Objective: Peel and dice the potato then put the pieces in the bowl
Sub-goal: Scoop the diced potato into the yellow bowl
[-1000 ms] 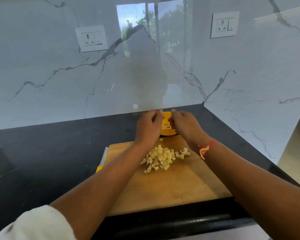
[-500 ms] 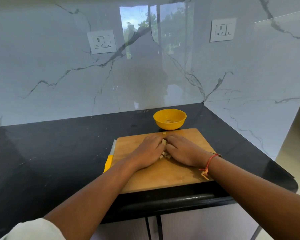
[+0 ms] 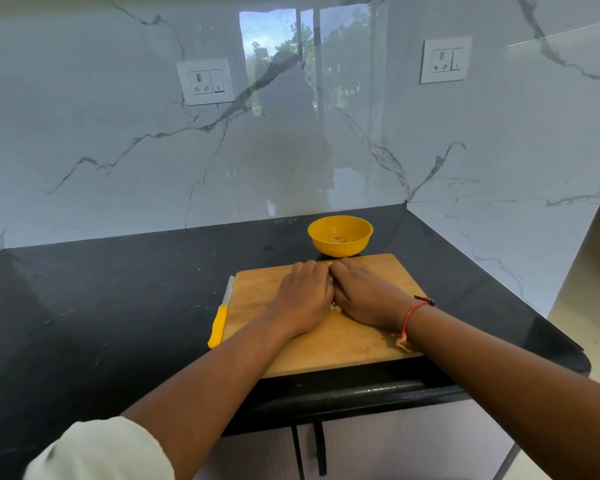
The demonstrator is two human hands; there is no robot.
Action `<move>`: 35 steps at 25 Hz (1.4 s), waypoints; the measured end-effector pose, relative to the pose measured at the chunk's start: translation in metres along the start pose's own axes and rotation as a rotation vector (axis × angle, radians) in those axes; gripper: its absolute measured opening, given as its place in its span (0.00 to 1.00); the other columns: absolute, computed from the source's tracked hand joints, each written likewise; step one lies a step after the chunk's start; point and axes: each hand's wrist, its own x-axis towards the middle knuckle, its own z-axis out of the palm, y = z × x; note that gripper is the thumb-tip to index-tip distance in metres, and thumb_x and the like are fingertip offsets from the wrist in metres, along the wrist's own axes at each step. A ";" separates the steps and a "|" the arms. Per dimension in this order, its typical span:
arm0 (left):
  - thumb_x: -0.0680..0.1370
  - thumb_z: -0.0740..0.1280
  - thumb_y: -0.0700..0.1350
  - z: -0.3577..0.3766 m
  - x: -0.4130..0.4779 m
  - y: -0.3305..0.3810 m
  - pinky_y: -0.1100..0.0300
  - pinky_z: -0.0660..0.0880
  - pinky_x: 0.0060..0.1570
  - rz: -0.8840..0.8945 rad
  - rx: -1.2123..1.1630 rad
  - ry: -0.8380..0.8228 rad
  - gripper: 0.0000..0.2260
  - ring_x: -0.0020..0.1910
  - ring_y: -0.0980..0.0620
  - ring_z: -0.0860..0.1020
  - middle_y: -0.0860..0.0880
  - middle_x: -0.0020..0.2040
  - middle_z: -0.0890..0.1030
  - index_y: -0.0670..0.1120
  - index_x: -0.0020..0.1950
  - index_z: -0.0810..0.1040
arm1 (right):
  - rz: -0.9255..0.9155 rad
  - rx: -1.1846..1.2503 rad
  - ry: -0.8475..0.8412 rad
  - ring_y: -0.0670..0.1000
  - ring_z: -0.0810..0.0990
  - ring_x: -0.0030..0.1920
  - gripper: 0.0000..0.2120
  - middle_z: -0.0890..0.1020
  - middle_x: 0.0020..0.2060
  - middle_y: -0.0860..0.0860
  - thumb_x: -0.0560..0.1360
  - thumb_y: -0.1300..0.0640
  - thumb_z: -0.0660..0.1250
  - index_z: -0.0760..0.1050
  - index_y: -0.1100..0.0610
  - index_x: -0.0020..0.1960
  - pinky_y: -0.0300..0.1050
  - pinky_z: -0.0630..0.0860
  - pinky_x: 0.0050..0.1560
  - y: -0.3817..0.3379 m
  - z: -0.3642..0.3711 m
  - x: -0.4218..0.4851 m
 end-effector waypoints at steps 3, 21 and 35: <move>0.85 0.51 0.50 0.002 0.005 0.000 0.52 0.70 0.48 -0.027 -0.032 0.053 0.12 0.46 0.51 0.69 0.50 0.46 0.72 0.48 0.52 0.71 | 0.011 0.014 0.038 0.48 0.72 0.47 0.09 0.78 0.51 0.53 0.85 0.54 0.56 0.73 0.56 0.54 0.45 0.71 0.53 0.000 0.000 0.004; 0.84 0.59 0.52 -0.009 0.026 0.000 0.46 0.71 0.34 -0.175 -0.485 0.268 0.20 0.30 0.54 0.71 0.47 0.31 0.76 0.43 0.36 0.76 | 0.030 0.083 0.184 0.49 0.75 0.33 0.12 0.79 0.34 0.49 0.83 0.51 0.55 0.75 0.54 0.48 0.47 0.67 0.34 0.001 -0.004 0.021; 0.77 0.60 0.45 -0.019 0.069 0.032 0.59 0.60 0.26 -0.609 -1.247 0.359 0.12 0.25 0.51 0.62 0.48 0.28 0.66 0.47 0.33 0.67 | 0.365 0.957 0.476 0.48 0.64 0.27 0.14 0.68 0.26 0.51 0.77 0.56 0.56 0.67 0.56 0.33 0.45 0.61 0.30 0.001 -0.014 0.053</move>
